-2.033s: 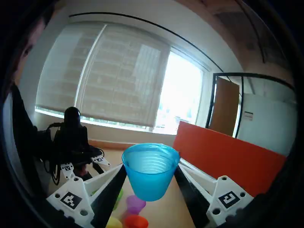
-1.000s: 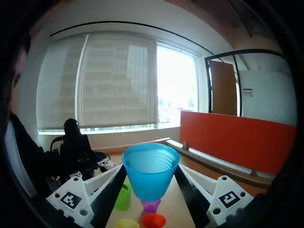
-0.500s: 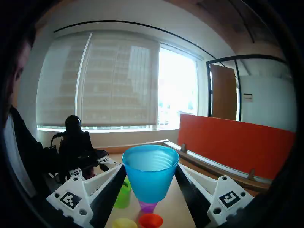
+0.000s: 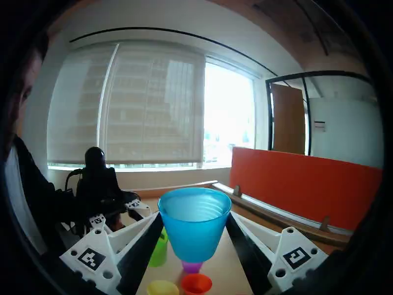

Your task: Pour water

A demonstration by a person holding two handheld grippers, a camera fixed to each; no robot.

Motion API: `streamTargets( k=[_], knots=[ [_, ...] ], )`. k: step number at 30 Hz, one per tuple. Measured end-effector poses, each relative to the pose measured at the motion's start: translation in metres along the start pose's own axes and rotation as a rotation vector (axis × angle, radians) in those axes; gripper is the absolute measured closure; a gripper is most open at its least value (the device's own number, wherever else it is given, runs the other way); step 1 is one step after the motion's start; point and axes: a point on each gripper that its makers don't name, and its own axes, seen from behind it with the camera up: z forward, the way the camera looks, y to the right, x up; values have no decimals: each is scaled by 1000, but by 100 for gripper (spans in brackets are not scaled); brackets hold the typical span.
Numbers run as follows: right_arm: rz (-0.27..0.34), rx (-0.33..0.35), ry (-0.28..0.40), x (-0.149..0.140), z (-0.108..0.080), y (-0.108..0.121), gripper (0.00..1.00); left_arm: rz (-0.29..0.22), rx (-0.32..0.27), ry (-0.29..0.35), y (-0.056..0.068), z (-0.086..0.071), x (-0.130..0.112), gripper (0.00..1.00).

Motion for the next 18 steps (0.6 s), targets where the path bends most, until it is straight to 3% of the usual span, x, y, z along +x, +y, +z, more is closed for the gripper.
streamTargets(
  k=[18],
  knots=[
    [-1,-11,-76,-46,-21,-2,11,-7,14,-68,-3,-12,-18,16]
  ],
)
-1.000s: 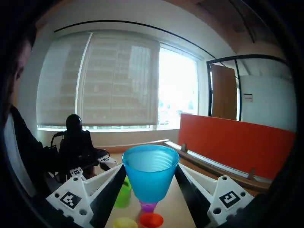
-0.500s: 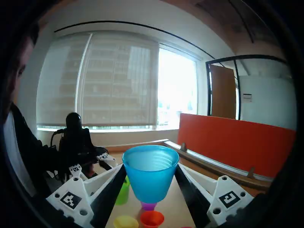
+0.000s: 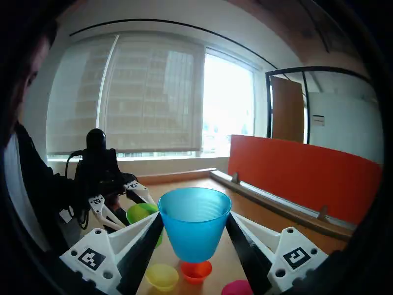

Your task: Pour water

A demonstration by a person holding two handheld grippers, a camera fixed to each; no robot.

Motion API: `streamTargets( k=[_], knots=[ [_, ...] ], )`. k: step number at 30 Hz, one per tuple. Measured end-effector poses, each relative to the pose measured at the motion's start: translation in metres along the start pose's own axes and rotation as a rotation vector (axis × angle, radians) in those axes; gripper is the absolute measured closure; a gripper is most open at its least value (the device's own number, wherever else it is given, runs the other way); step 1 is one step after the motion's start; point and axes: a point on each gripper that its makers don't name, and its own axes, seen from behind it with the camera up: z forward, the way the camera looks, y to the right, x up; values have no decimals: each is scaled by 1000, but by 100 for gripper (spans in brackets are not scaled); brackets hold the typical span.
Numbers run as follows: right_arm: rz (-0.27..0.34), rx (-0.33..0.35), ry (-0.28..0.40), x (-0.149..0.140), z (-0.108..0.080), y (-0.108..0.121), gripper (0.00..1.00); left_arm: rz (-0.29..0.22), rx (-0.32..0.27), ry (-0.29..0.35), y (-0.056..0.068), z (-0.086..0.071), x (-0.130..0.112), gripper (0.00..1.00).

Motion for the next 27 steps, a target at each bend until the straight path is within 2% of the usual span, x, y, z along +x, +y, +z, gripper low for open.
streamTargets(
  k=[18,27],
  knots=[
    [-1,14,-97,-50,-17,-4,11,19,-17,-151,1,-8,-34,16],
    [-9,30,-148,-74,-24,-9,10,45,-35,-217,7,-8,-49,16]
  ],
)
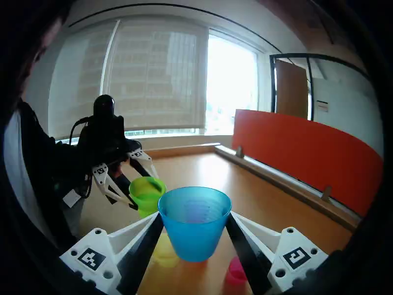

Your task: Pour water

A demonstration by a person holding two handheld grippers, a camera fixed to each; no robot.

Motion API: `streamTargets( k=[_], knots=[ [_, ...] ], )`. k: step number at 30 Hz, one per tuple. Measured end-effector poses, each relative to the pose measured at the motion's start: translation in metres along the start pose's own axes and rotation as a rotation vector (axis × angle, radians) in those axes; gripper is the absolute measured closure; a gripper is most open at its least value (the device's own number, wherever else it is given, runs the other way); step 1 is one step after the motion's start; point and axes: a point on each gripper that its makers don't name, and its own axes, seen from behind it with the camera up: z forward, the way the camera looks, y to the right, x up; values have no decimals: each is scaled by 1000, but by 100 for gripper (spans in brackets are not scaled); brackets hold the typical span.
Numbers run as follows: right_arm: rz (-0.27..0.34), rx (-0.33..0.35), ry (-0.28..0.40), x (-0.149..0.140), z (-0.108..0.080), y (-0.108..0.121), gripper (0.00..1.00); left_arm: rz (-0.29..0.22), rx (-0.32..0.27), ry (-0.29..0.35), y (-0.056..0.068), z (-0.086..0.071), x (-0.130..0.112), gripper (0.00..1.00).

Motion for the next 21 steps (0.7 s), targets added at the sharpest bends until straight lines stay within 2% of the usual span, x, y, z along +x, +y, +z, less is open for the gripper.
streamTargets(
  k=[21],
  knots=[
    [16,26,-135,-62,1,0,10,22,-27,-118,4,6,-35,16]
  ],
)
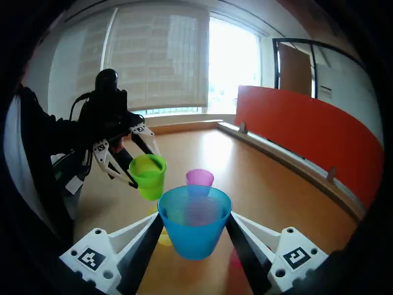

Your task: Pour water

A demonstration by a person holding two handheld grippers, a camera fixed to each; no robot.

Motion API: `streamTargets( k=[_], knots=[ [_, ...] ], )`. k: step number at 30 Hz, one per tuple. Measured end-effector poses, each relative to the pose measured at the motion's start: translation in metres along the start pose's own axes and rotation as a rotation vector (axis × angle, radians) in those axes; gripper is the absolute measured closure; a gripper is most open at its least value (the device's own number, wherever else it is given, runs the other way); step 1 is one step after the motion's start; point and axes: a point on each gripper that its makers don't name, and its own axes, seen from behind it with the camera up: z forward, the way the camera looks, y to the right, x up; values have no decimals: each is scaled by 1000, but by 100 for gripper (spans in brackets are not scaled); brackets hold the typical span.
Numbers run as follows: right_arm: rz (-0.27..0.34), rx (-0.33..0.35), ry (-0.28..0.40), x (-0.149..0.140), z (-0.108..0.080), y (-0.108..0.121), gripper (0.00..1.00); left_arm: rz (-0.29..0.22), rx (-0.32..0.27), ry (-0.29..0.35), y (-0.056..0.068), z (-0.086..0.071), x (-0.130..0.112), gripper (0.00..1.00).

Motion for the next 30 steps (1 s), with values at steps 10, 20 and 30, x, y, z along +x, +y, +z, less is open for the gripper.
streamTargets(
  k=[10,20,30],
  knots=[
    [11,24,-60,-26,8,1,10,6,-21,-72,1,3,-20,15],
    [21,46,-119,-47,14,0,10,-3,-39,-118,-1,9,-31,15],
    [28,55,-173,-64,18,1,10,-7,-71,-173,3,14,-45,15]
  ],
)
